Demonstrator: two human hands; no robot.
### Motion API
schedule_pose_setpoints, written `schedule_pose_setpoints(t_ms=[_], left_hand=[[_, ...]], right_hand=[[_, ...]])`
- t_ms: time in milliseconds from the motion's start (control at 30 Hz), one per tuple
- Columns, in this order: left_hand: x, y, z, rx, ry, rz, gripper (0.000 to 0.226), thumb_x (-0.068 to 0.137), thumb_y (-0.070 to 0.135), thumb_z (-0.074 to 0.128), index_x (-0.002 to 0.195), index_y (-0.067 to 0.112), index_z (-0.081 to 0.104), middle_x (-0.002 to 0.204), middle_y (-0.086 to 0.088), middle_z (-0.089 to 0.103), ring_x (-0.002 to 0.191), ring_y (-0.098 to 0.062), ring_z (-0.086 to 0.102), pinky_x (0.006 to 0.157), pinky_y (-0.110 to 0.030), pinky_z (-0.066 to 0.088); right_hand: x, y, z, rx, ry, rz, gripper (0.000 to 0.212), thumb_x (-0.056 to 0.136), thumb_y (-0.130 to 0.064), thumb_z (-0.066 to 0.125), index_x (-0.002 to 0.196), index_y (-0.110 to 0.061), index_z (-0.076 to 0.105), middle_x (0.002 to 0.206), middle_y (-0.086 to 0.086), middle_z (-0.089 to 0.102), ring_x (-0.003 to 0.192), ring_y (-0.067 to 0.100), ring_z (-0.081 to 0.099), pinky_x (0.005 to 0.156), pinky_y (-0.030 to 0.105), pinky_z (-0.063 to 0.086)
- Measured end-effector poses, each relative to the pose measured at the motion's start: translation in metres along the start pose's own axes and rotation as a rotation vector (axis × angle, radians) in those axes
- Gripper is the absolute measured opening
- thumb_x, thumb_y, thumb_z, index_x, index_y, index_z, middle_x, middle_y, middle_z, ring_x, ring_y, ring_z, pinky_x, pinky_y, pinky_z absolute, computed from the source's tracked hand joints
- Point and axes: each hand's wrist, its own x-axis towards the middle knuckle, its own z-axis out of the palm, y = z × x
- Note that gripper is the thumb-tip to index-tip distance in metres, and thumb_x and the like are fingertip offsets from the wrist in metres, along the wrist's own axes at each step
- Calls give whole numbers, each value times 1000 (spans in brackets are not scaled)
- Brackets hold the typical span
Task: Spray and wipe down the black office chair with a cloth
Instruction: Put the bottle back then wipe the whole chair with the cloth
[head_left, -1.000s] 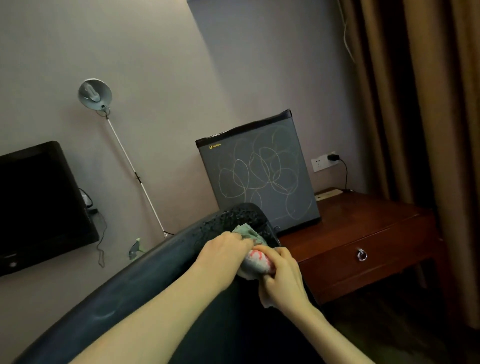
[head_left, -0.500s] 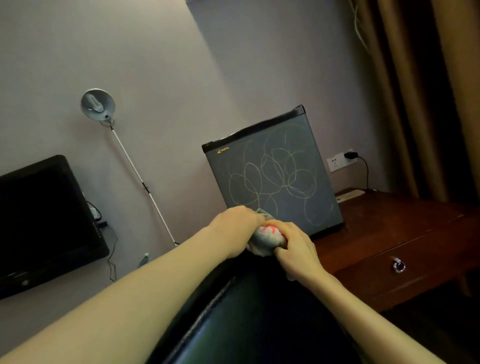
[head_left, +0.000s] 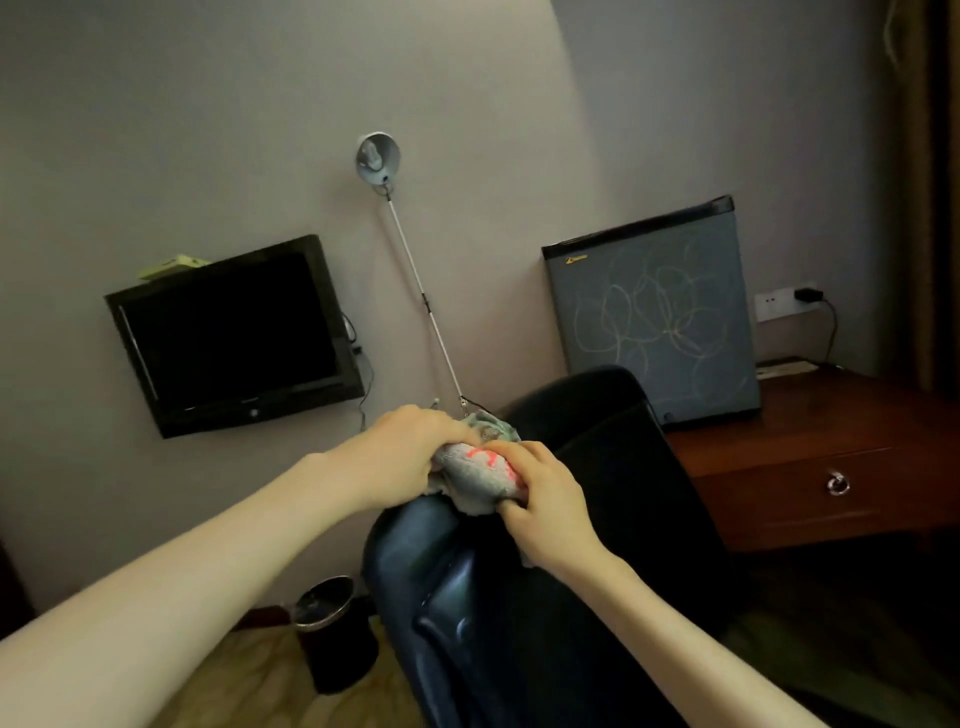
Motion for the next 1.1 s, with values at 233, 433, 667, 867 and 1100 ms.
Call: schedule_pose_setpoints(t_ms=[233, 433, 667, 867, 1100], left_hand=[[-99, 10, 4, -79, 112, -37, 46, 78, 12, 71, 117, 34, 61, 115, 12, 58, 107, -11, 54, 92, -29, 44], [-142, 21, 26, -69, 227, -85, 48, 83, 14, 69, 123, 38, 55, 124, 17, 50, 113, -6, 49, 95, -26, 46], [-114, 21, 38, 6, 296, -103, 53, 81, 3, 66, 126, 29, 57, 125, 9, 54, 114, -14, 51, 87, -29, 52], [-32, 18, 37, 49, 224, -76, 50, 87, 7, 56, 131, 29, 50, 130, 7, 48, 120, -15, 42, 90, -29, 44], [98, 27, 56, 90, 196, 7, 43, 89, 19, 58, 130, 23, 50, 126, 0, 46, 117, -21, 43, 92, -35, 43]], right_hand=[[-60, -55, 19, 21, -59, -67, 49, 75, -23, 50, 122, -39, 53, 124, -11, 49, 112, 11, 44, 95, 24, 36], [-82, -66, 24, -32, -116, -128, 47, 85, -18, 55, 125, -41, 48, 132, -14, 41, 118, 10, 35, 102, 27, 34], [-56, -39, 23, -45, -59, -129, 51, 83, -11, 55, 123, -43, 50, 132, -14, 44, 118, 8, 35, 103, 30, 34], [-6, 16, 19, -47, 57, -72, 55, 72, -5, 58, 118, -35, 59, 123, -14, 54, 107, 11, 47, 91, 17, 32], [65, 104, -26, -77, 186, -50, 52, 65, 1, 62, 107, -30, 67, 112, -8, 65, 102, 12, 57, 90, 19, 37]])
